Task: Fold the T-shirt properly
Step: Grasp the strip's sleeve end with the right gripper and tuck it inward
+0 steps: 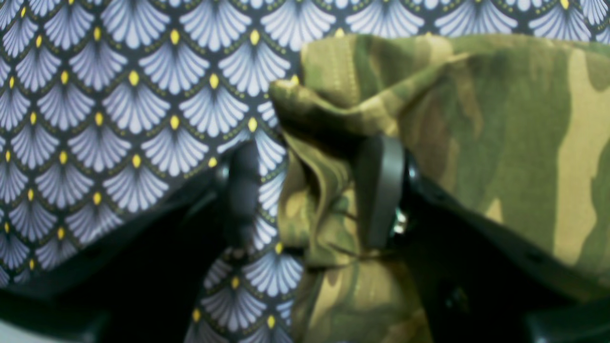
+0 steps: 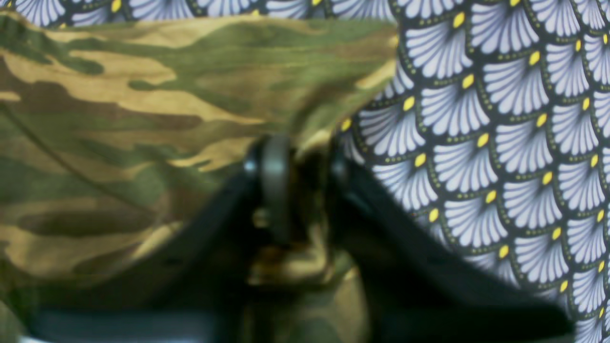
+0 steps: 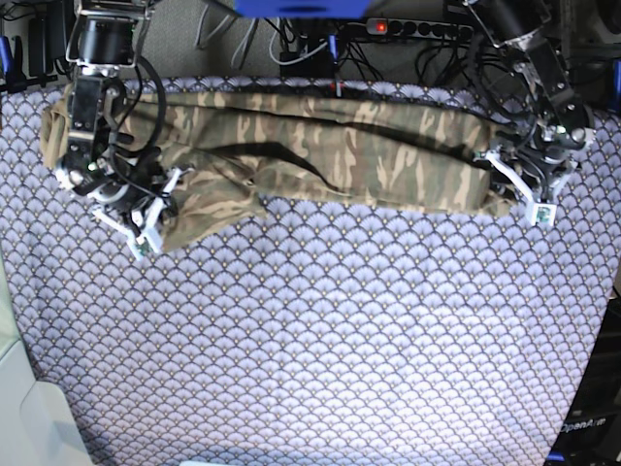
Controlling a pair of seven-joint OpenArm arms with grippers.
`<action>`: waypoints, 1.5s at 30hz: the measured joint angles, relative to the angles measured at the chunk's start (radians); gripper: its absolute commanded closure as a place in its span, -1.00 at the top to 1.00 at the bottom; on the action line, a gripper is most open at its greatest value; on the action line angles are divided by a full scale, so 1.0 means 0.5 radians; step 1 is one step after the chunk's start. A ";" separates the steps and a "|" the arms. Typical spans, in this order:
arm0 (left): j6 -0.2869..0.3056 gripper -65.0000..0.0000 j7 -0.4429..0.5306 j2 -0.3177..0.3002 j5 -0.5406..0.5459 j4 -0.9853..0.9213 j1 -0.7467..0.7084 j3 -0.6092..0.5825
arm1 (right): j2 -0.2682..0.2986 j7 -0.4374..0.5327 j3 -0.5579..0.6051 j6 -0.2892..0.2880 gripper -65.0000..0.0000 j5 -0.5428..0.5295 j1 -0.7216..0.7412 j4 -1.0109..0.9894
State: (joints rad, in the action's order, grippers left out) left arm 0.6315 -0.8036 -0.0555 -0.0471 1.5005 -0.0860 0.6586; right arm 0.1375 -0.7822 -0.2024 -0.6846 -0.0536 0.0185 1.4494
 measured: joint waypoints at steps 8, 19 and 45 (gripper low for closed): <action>0.000 0.01 0.000 0.000 0.000 0.000 0.000 0.000 | 0.000 -0.062 0.000 -0.009 -1.00 0.021 -0.037 0.117; 0.003 0.01 0.006 -0.016 0.009 -0.004 -0.006 -0.005 | 0.002 -0.079 -0.010 -0.022 -1.00 0.010 -0.422 0.822; 0.012 0.01 0.007 -0.025 0.011 -0.008 -0.004 -0.010 | -0.014 -0.053 -0.545 -0.028 -1.00 -0.440 -0.900 1.007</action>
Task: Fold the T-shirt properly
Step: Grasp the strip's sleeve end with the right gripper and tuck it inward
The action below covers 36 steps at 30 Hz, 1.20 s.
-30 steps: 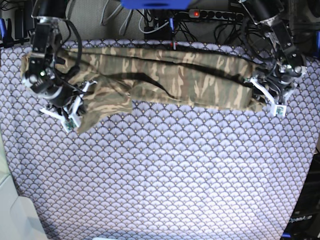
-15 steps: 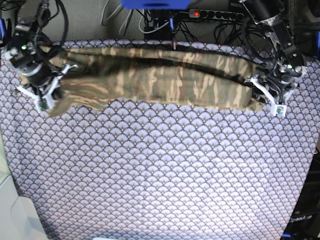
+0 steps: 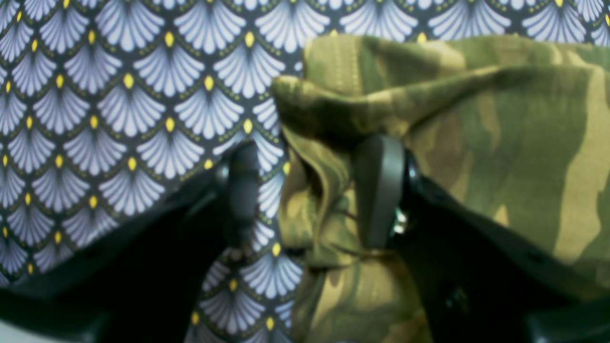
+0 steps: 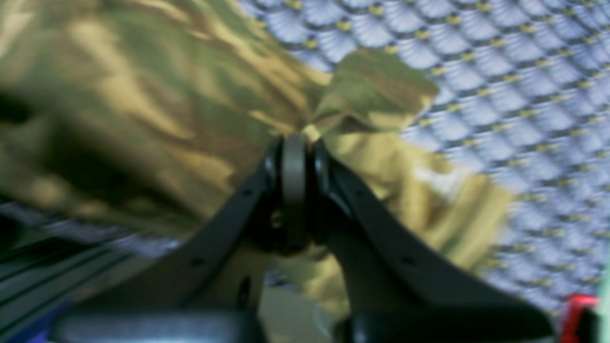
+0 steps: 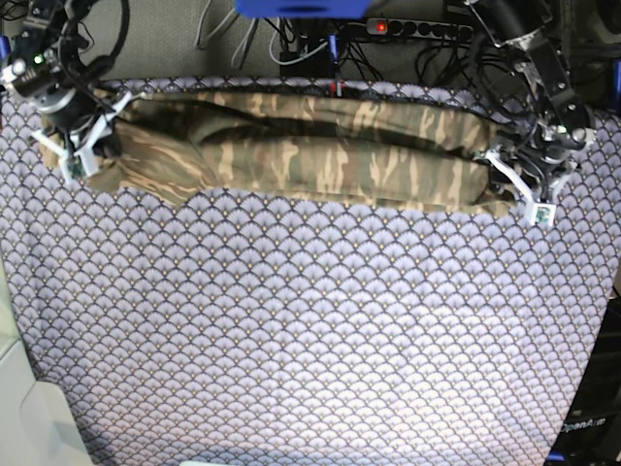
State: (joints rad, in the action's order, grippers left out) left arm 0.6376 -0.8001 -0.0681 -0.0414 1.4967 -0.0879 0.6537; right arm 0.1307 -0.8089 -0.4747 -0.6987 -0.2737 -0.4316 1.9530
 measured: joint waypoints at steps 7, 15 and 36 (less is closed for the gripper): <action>0.028 0.01 -0.010 -0.041 0.011 -0.009 0.000 -0.005 | 0.010 0.002 0.004 0.001 -1.00 -0.026 -0.072 0.025; 0.027 0.01 -0.008 -0.041 0.011 -0.009 0.000 -0.009 | 0.009 0.008 0.004 0.001 -1.00 -0.030 -0.161 0.037; 0.028 0.01 -0.009 -0.043 0.006 -0.009 0.000 -0.015 | 0.041 0.015 -0.192 0.001 -1.00 -0.231 -0.193 0.029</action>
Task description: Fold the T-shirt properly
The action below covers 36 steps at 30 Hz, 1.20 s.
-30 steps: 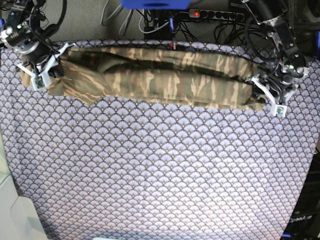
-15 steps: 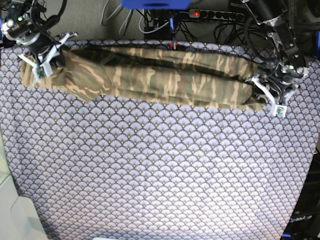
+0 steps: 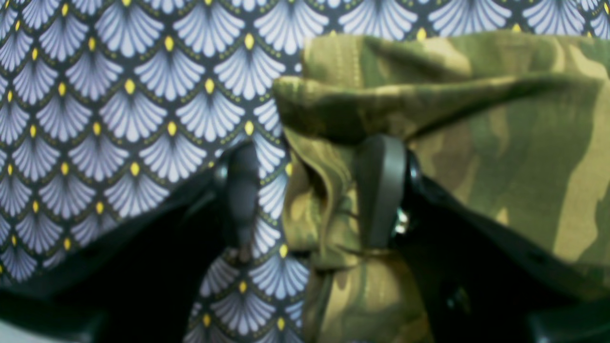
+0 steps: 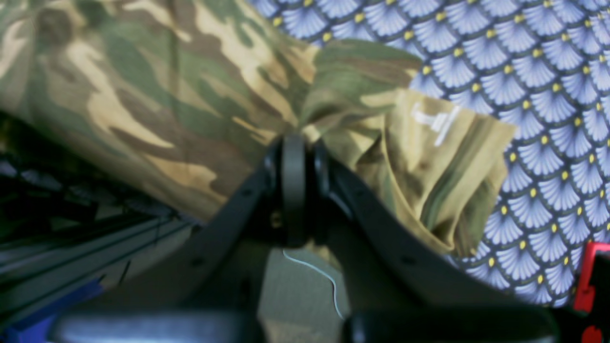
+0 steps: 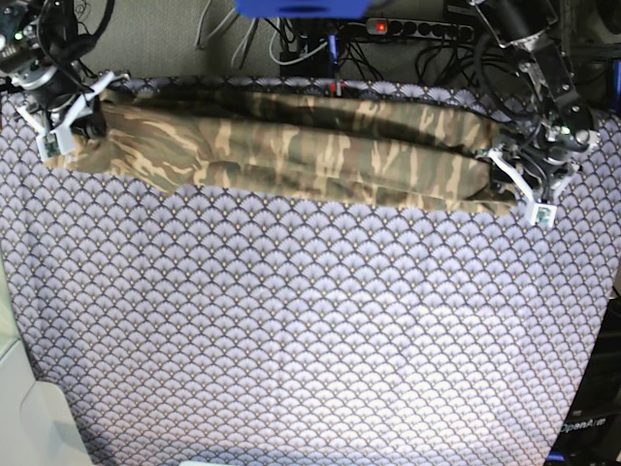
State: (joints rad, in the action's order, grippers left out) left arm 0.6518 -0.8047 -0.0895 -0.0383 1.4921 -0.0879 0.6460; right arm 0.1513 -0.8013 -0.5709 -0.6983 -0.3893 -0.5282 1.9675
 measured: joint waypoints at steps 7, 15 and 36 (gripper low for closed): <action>-0.001 0.01 0.001 0.001 0.000 0.000 0.000 0.000 | -0.010 -0.024 0.008 0.000 -1.00 0.037 0.031 -0.033; 0.000 0.01 0.001 0.001 -0.001 0.000 0.000 0.000 | -0.009 -0.031 0.008 -0.001 -0.91 0.037 0.076 -0.231; -0.001 0.01 0.002 0.002 -0.001 0.000 0.000 0.000 | 0.052 -0.163 -0.351 0.002 0.25 0.053 0.199 -0.304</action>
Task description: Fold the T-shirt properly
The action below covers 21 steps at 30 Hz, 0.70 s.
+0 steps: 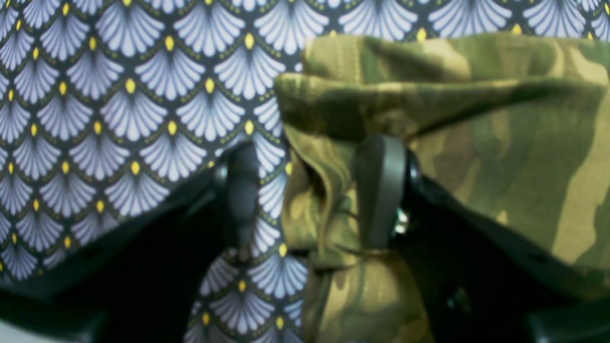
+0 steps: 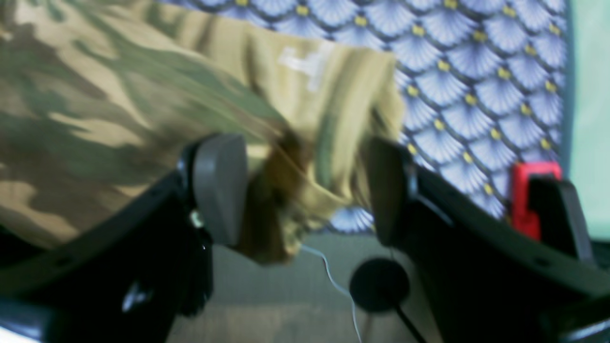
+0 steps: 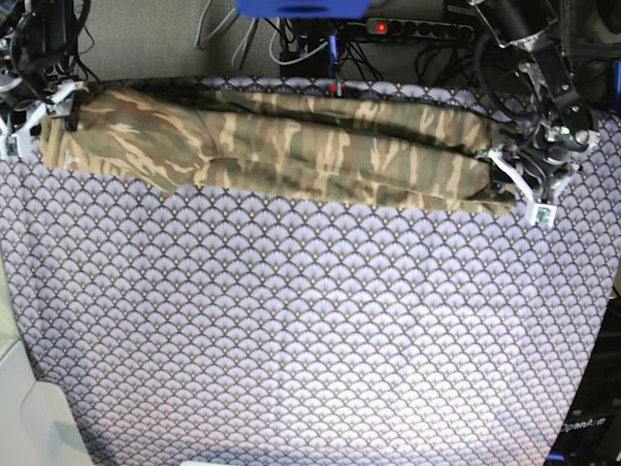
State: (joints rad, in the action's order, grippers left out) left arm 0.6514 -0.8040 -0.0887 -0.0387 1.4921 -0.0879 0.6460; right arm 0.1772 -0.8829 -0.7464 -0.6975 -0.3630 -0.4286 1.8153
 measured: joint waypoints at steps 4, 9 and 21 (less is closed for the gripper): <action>-0.001 0.01 -0.001 0.001 -0.002 0.000 0.000 0.000 | 0.002 -0.113 0.066 -0.001 0.25 0.003 0.021 0.058; 0.001 0.01 -0.002 0.001 0.000 0.000 0.000 0.000 | 0.005 -0.097 0.191 -0.002 0.24 -0.014 0.050 0.085; 0.000 0.01 -0.001 0.000 0.001 0.000 -0.002 0.001 | 0.034 -0.095 0.230 -0.002 0.24 0.131 0.320 -0.365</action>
State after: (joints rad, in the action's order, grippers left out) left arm 0.6514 -0.8043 -0.0887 -0.0383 1.4921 -0.0891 0.6464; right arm 0.1944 -0.9302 -0.6315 -0.6983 -0.2974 -0.2687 1.6329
